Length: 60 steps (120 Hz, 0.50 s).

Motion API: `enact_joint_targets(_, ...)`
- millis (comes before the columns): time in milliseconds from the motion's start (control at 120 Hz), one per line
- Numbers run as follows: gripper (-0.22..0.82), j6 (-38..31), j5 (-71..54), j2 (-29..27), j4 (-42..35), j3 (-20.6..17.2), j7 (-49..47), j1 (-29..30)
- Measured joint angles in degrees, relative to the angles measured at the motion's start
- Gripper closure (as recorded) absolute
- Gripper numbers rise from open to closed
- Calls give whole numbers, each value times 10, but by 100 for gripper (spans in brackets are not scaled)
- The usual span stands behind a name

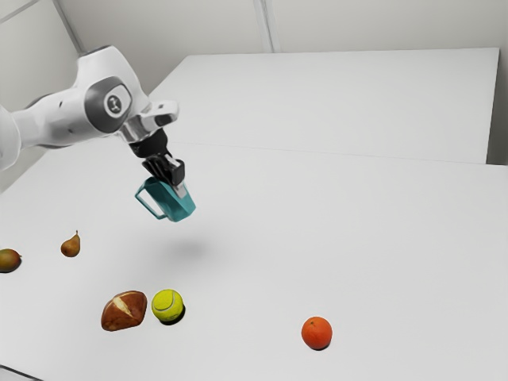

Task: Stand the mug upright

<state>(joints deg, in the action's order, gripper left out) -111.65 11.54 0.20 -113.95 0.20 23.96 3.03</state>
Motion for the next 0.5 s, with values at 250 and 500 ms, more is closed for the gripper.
enact_joint_targets(250,79,-15,-54,-18,-27,0,-92,-34)
enact_joint_targets(500,79,-72,-82,-25,-82,-5,-168,-53)
